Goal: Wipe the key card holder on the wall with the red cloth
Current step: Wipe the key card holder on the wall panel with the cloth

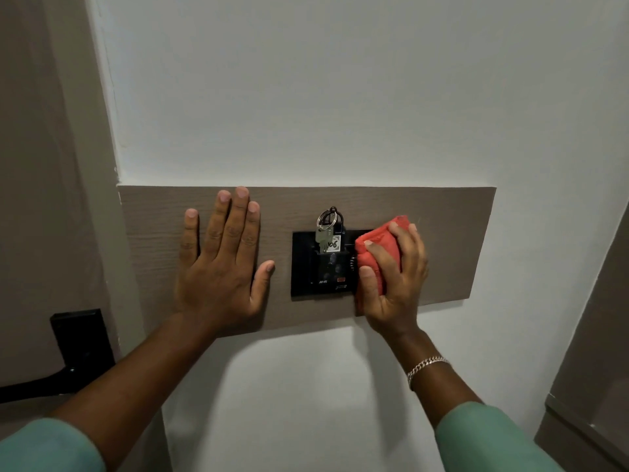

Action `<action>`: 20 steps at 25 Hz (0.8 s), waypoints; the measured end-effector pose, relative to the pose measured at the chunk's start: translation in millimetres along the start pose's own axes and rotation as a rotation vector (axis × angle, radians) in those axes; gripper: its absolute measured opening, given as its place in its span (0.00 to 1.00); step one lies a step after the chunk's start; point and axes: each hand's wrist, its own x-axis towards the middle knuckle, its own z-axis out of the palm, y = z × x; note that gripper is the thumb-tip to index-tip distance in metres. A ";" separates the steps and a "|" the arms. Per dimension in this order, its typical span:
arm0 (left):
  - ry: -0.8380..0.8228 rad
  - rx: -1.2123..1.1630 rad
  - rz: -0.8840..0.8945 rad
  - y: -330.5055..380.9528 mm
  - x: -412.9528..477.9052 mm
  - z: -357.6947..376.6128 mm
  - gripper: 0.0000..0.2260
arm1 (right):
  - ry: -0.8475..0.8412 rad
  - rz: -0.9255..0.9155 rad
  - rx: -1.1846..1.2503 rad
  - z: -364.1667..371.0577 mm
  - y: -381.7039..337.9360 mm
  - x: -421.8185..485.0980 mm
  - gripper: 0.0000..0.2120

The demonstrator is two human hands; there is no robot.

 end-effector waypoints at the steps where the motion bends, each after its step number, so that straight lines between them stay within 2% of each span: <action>1: 0.001 0.004 -0.001 -0.1 -0.5 0.4 0.35 | 0.051 0.110 0.029 1.1 1.5 -3.5 0.15; 3: 0.006 0.013 -0.003 0.9 -1.6 1.3 0.35 | 0.185 0.422 0.089 15.3 -18.9 -10.7 0.17; 5: 0.001 0.003 0.001 1.0 -1.0 1.3 0.35 | 0.246 0.621 0.127 31.6 -51.3 -16.3 0.21; 6: -0.004 -0.003 0.002 0.3 -1.0 1.1 0.35 | 0.242 0.624 0.120 35.9 -61.5 -20.8 0.23; 10: 0.000 -0.004 -0.001 0.0 -1.9 0.8 0.35 | 0.146 0.383 -0.022 32.5 -39.8 -44.7 0.23; 11: 0.000 -0.001 -0.001 0.2 -2.0 1.2 0.35 | 0.183 0.424 -0.022 31.3 -32.2 -43.0 0.23; 14: -0.004 -0.016 -0.003 0.0 -2.7 0.9 0.35 | 0.392 0.725 0.114 36.8 -44.5 -12.5 0.20; 15: -0.004 -0.021 -0.003 0.0 -2.8 0.6 0.35 | 0.400 0.720 0.153 39.5 -55.4 -4.1 0.19; 16: -0.003 -0.024 -0.002 0.3 -2.6 0.5 0.35 | 0.365 0.637 0.157 40.1 -61.0 -1.6 0.18; 20: 0.011 0.001 -0.001 -0.5 -3.3 2.7 0.35 | 0.050 0.028 -0.078 17.2 -13.9 -28.8 0.18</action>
